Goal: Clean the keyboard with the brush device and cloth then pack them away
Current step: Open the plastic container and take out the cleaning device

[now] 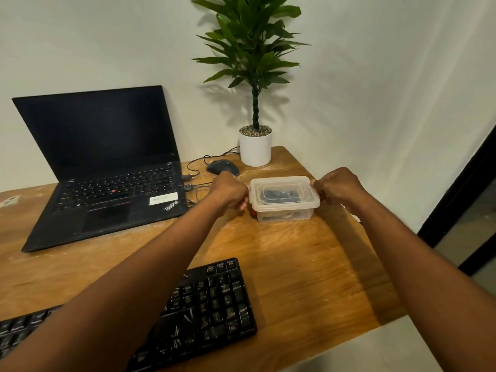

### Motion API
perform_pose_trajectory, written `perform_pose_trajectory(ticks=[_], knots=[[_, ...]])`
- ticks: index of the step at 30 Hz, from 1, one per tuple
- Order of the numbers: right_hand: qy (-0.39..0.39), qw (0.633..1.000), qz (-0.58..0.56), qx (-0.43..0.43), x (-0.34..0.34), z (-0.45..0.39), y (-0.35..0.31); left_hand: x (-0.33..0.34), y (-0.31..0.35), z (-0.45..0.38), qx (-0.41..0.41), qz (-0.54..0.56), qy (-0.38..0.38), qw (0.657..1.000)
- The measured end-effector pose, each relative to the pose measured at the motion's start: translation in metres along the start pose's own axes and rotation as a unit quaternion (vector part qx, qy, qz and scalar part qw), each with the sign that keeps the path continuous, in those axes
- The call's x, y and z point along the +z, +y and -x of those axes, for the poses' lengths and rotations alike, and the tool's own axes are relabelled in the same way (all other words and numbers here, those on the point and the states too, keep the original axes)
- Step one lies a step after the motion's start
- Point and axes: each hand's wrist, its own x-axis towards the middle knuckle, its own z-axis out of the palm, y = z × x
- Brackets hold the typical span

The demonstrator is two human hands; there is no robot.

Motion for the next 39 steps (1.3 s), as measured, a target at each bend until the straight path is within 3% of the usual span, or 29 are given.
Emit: perform_pose_trajectory(ticks=[25,39], knots=[[0.035,0.998,0.045,0.004,-0.003,-0.001,-0.014,-0.001,0.017,0.011,-0.002,0.046,0.034,0.998],[0.056,0.997,0.050,0.011,-0.053,0.035,-0.012,0.007,0.037,0.054,0.021,0.071,-0.008,0.997]])
